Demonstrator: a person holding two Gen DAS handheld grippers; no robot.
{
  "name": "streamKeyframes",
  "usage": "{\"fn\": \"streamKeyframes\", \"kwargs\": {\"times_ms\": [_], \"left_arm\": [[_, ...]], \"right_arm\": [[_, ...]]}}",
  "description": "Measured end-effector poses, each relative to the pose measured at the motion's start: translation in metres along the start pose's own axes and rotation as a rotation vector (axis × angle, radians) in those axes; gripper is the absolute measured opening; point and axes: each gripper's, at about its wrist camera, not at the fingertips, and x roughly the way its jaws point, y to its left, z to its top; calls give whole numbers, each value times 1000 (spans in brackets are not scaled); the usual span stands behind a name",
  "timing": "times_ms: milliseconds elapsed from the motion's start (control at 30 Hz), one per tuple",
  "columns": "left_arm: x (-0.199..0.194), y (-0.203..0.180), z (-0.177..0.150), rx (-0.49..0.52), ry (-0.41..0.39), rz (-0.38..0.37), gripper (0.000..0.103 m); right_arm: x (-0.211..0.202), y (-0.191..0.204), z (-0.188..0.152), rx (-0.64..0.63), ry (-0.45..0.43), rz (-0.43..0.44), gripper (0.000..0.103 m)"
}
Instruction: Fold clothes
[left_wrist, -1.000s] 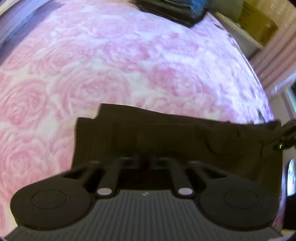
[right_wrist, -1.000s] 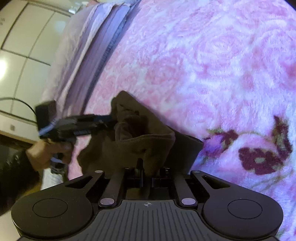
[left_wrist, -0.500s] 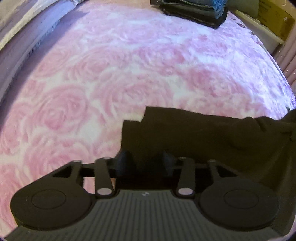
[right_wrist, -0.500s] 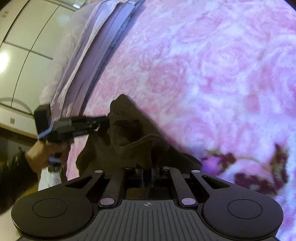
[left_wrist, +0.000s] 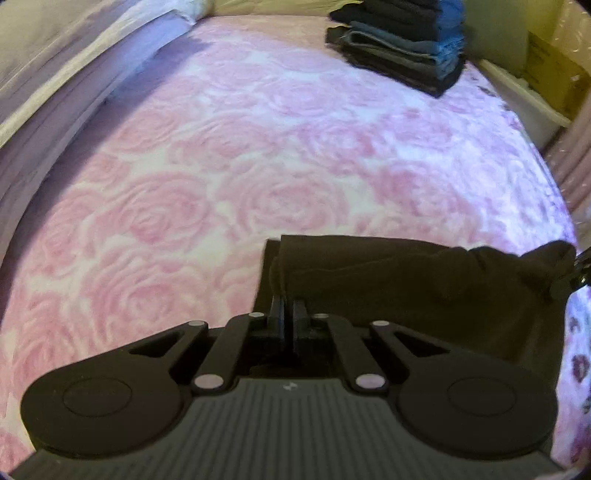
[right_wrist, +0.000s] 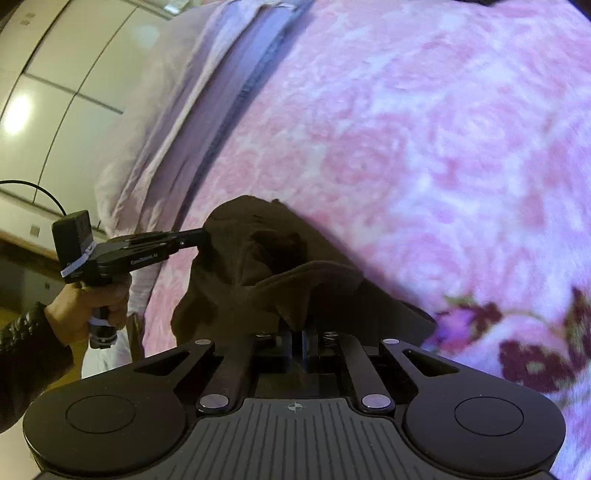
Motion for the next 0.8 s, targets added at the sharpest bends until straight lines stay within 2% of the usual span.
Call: {"fn": "streamKeyframes", "kwargs": {"times_ms": [133, 200, 233, 300, 433, 500, 567, 700, 733, 767, 800], "left_arm": [[39, 4, 0, 9, 67, -8, 4], [44, 4, 2, 13, 79, -4, 5], [45, 4, 3, 14, 82, -1, 10], [35, 6, 4, 8, 75, 18, 16], [-7, 0, 0, 34, 41, 55, 16], [-28, -6, -3, 53, 19, 58, 16], [-40, -20, -6, 67, -5, 8, 16], [-27, -56, -5, 150, -5, -96, 20], [-18, -64, -5, 171, -3, -108, 20], [-9, -70, -4, 189, -1, -121, 20], [-1, -75, -3, 193, 2, -129, 20]], "right_arm": [[3, -23, 2, 50, -37, -63, 3], [-3, -28, -1, 74, -45, -81, 3], [-5, -31, -3, 86, -49, -90, 3], [-11, -36, -6, 110, -57, -109, 3], [-31, -33, -11, 137, -81, -190, 4], [-41, -13, -10, 69, -100, -205, 4], [-47, 9, -10, -10, -113, -205, 4], [-22, 37, -6, -137, -95, -201, 8], [-13, 35, -5, -136, -98, -215, 24], [-5, 31, -3, -130, -103, -237, 55], [-1, 28, -2, -127, -110, -251, 66]]}}
